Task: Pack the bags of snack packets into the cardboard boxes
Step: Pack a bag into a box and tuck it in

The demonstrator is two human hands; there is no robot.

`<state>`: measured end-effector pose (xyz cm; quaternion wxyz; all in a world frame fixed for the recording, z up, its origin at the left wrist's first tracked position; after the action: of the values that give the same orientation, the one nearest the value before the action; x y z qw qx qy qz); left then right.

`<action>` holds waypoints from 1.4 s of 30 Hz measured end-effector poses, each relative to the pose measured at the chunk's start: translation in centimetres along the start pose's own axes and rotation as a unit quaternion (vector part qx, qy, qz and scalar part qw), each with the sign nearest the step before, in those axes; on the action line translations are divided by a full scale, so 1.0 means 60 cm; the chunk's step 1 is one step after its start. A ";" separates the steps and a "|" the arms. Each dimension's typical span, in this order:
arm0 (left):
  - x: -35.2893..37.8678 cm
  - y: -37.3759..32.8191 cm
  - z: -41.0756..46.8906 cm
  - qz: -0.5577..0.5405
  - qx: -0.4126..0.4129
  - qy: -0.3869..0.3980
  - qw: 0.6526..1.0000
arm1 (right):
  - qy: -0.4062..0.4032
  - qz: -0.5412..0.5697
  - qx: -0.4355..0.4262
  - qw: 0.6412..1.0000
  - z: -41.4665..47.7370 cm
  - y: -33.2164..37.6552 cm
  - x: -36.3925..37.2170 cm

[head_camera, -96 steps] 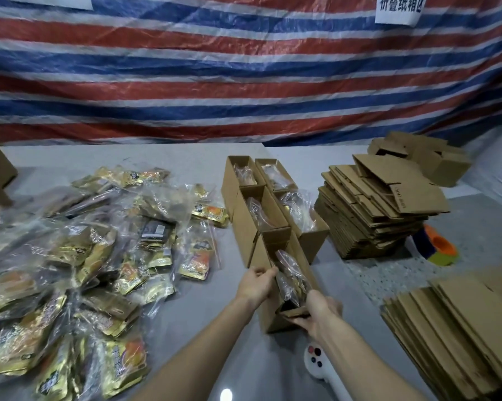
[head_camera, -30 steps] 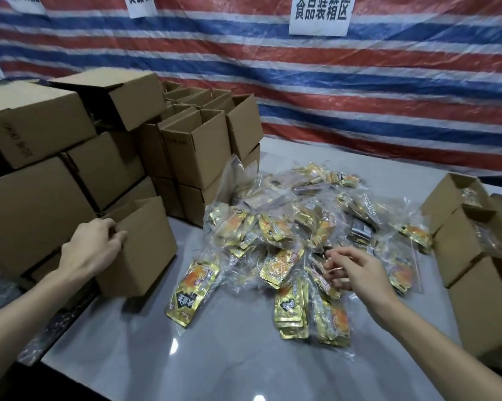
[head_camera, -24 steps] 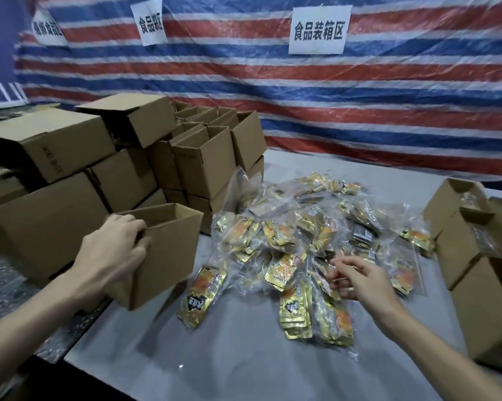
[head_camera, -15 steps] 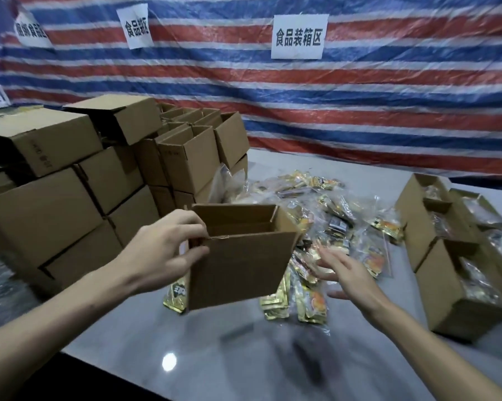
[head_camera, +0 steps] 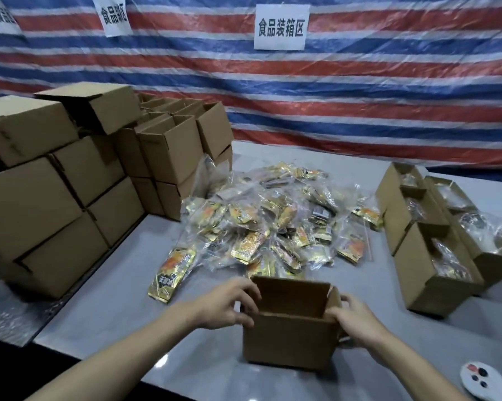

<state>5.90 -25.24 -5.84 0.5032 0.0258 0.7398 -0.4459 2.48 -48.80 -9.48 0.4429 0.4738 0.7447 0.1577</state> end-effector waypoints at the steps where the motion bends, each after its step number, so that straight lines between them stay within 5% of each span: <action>1: 0.007 0.005 0.000 -0.030 -0.006 0.012 0.999 | 0.002 -0.023 0.003 1.000 0.001 -0.007 0.009; 5: -0.055 0.062 -0.006 -0.299 -0.065 -0.147 0.941 | -0.005 -0.052 0.003 0.999 0.003 -0.010 0.025; 9: -0.113 0.201 -0.027 -0.159 -0.218 -0.320 0.908 | -0.058 -0.090 0.001 0.994 0.005 -0.003 0.025; 12: -0.095 0.322 -0.072 -0.063 -0.417 -0.275 0.864 | -0.079 -0.095 0.017 0.992 0.001 -0.007 0.028; 15: -0.076 0.374 -0.097 0.007 -0.490 -0.239 0.838 | -0.089 -0.099 0.024 0.991 0.001 -0.010 0.030; 21: -0.081 0.390 -0.081 0.098 -0.528 -0.229 0.812 | -0.093 -0.101 0.021 0.990 0.009 -0.011 0.033; 27: -0.084 0.383 -0.092 0.028 -0.520 -0.288 0.804 | -0.097 -0.085 0.018 0.991 0.010 -0.016 0.031; 34: -0.115 0.352 -0.168 -0.148 -0.484 -0.376 0.776 | -0.088 -0.058 -0.030 0.994 0.004 -0.006 0.032; 42: -0.180 0.196 -0.163 -0.382 -0.312 -0.445 0.747 | -0.045 -0.015 -0.055 0.997 0.025 0.006 0.024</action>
<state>9.91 -7.06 -4.03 0.5428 -0.6190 0.4781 -0.3060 3.67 -47.69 -10.82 0.5040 0.4442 0.7209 0.1705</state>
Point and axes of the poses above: each hand's wrist, its own z-axis towards the middle knuckle, its own x-axis out of the palm, y = z × x, the point moved 10 cm from there along z, towards the middle knuckle, and after that the axes turned 5 degrees about -z, right-handed, at the moved point
